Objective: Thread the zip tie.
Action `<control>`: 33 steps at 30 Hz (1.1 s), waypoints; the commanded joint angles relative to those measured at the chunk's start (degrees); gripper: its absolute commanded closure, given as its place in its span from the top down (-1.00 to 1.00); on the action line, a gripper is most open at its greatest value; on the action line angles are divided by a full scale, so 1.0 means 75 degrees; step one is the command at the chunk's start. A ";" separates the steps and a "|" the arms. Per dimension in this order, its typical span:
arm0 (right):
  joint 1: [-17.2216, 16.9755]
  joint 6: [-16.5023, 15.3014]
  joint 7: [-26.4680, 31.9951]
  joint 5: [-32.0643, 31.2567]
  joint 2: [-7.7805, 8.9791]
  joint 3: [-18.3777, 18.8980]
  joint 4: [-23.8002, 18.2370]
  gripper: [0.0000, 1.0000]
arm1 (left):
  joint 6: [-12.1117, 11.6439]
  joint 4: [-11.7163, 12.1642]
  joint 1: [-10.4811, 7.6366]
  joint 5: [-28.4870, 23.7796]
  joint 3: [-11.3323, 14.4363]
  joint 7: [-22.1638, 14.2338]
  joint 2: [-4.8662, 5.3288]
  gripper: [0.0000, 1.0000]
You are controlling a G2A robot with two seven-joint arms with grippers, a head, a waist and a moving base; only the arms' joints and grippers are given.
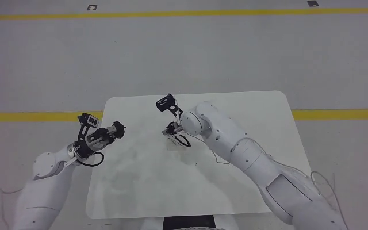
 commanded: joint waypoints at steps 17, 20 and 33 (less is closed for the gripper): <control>0.0408 -0.0443 0.0463 0.0195 -0.0461 -0.0678 0.1204 1.00 | 0.0000 0.0000 0.0000 0.0000 0.0000 0.0000 0.0000 -1.00; 0.0508 -0.0549 0.0320 0.0342 -0.0624 -0.0785 0.1623 1.00 | 0.0000 0.0000 0.0000 0.0000 0.0000 0.0000 0.0000 -1.00; 0.0741 -0.0826 -0.0107 0.0719 -0.1062 -0.1016 0.2836 1.00 | 0.0000 0.0000 0.0000 0.0000 0.0000 0.0000 0.0000 -1.00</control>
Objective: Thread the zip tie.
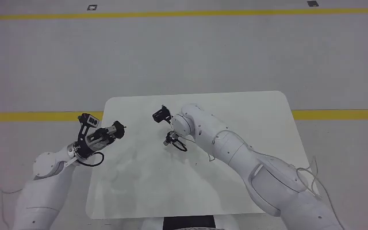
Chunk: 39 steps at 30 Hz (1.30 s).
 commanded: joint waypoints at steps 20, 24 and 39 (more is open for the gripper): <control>-0.0001 0.0000 0.0002 -0.0001 0.0001 0.0000 -0.0002 1.00 | 0.0024 -0.0446 0.0284 -0.0719 -0.0702 -0.0183 0.0067 -1.00; -0.0070 0.0175 -0.0219 -0.0134 0.0015 0.0049 -0.0015 1.00 | 0.0024 -0.0446 0.0284 -0.0719 -0.0702 -0.0183 0.0067 -1.00; -0.0071 0.0419 0.0257 -0.0946 -0.0008 0.0079 -0.0339 -0.40 | 0.0024 -0.0446 0.0284 -0.0719 -0.0702 -0.0183 0.0067 -1.00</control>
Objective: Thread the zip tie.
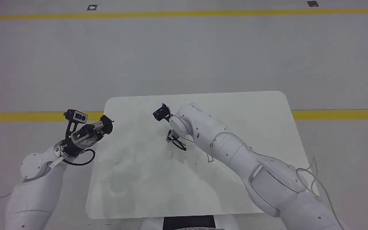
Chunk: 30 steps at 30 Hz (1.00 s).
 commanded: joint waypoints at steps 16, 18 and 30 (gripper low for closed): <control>-0.0051 -0.0600 -0.0057 -0.0200 -0.0286 -0.0124 0.0737 -0.64 | 0.0000 0.0000 0.0000 0.0000 0.0000 0.0000 0.0000 -1.00; -0.0040 -0.0639 -0.0120 -0.0215 -0.0375 -0.0196 0.0940 -0.64 | 0.0000 0.0000 0.0000 0.0000 0.0000 0.0000 0.0000 -1.00; 0.0217 -0.0740 -0.0389 -0.0313 -0.1040 -0.0565 0.2072 -0.74 | 0.0000 0.0000 0.0000 0.0000 0.0000 0.0000 0.0000 -1.00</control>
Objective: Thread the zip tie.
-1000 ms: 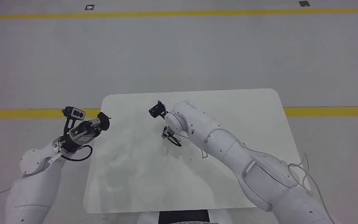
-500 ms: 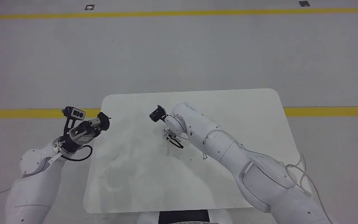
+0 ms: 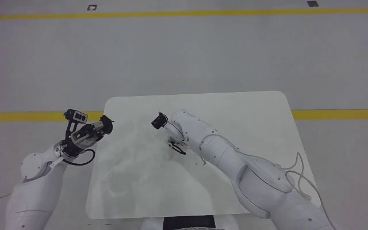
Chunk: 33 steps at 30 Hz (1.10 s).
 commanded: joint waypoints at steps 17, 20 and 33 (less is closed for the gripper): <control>0.0245 -0.0155 -0.0227 -0.0068 -0.0702 -0.0112 0.1313 -0.90 | 0.0000 0.0000 0.0000 0.0000 0.0000 0.0000 0.0000 -1.00; 0.0271 -0.0170 -0.0271 -0.0079 -0.0784 -0.0102 0.1479 -0.86 | 0.0000 0.0000 0.0000 0.0000 0.0000 0.0000 0.0000 -1.00; 0.0366 -0.0270 -0.0406 -0.0067 -0.1061 -0.0006 0.2090 -0.74 | 0.0000 0.0000 0.0000 0.0000 0.0000 0.0000 0.0000 -1.00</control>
